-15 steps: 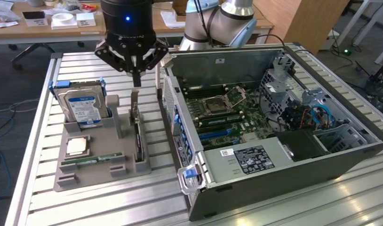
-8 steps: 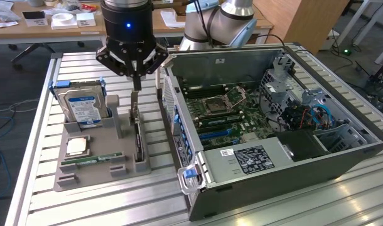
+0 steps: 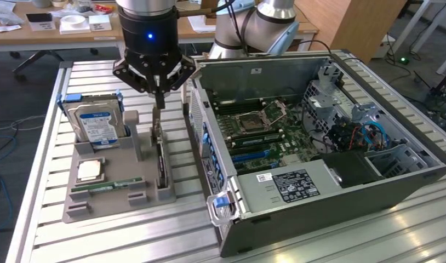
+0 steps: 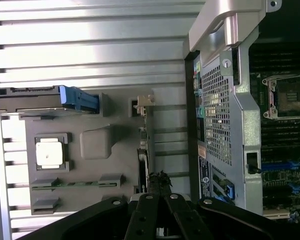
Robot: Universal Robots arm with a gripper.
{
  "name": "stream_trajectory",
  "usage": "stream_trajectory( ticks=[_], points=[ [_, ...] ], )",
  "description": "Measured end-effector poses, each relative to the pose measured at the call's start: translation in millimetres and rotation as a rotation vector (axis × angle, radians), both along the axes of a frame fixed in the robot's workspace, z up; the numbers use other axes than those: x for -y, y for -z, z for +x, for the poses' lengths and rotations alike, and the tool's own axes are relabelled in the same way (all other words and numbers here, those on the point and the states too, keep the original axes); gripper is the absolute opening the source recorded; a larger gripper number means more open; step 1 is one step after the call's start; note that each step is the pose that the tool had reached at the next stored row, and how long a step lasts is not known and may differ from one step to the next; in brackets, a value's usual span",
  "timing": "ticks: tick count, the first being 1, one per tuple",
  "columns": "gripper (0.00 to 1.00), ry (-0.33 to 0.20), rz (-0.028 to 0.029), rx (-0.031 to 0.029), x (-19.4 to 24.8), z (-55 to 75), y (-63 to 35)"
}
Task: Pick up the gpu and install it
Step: 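Reach for the gpu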
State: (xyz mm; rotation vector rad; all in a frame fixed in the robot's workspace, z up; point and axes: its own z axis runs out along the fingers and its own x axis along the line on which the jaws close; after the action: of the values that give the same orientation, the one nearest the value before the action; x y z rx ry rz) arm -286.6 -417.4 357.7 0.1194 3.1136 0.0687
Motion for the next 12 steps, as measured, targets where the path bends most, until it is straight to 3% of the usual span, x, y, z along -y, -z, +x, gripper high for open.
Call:
stream_trajectory(
  ticks=[6,12],
  points=[
    [0.11,0.0,0.0001,0.0,3.3,-4.6,0.0],
    [0.11,0.0,0.0001,0.0001,12.5,-6.3,0.1]
  ],
)
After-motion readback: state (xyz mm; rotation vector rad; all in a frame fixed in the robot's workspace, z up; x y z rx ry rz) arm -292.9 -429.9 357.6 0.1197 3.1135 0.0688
